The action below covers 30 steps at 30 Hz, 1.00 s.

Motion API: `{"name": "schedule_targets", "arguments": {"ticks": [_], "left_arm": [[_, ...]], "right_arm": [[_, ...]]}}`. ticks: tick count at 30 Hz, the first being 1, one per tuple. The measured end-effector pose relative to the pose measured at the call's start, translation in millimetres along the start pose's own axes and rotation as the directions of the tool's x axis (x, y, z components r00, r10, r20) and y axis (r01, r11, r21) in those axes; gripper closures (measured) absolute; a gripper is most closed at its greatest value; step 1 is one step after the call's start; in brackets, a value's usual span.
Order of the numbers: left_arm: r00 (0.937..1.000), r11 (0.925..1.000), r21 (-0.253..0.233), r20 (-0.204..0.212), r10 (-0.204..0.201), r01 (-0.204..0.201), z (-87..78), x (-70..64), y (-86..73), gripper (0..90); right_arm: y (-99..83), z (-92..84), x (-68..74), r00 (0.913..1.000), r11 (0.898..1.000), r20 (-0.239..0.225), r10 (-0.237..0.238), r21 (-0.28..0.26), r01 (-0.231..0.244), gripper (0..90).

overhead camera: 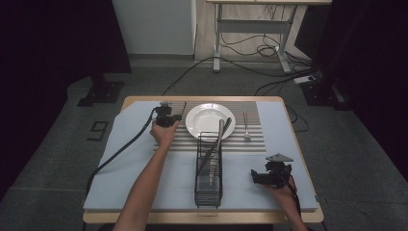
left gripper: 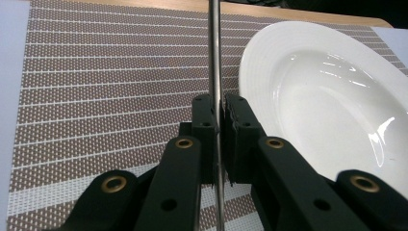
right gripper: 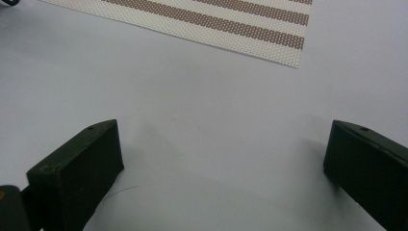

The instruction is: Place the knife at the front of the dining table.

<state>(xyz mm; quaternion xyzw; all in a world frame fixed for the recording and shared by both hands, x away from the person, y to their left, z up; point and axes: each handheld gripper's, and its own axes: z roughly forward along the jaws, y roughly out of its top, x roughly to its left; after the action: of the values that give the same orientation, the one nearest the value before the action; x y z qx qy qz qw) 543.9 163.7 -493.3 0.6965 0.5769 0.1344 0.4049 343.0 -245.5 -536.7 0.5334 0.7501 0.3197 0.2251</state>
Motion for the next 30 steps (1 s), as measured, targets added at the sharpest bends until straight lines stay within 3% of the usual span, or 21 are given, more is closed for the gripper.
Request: {"name": "schedule_targets", "arguments": {"ticks": [17, 30], "left_arm": [[0.9994, 0.9989, 0.047, -0.034, -0.007, 0.009, 13.3, 8.5, -3.0, 84.3], [0.9995, 0.9973, 0.068, -0.016, -0.027, 0.028, 24.9, 12.6, -10.3, 84.2]], "right_arm": [[0.0, 0.0, 0.0, 1.0000, 1.000, 0.000, 0.000, 0.000, 0.000, 0.0], [-0.1, 0.0, 0.0, 1.0000, 1.000, 0.000, 0.000, 0.000, 0.000, 0.0]]}}
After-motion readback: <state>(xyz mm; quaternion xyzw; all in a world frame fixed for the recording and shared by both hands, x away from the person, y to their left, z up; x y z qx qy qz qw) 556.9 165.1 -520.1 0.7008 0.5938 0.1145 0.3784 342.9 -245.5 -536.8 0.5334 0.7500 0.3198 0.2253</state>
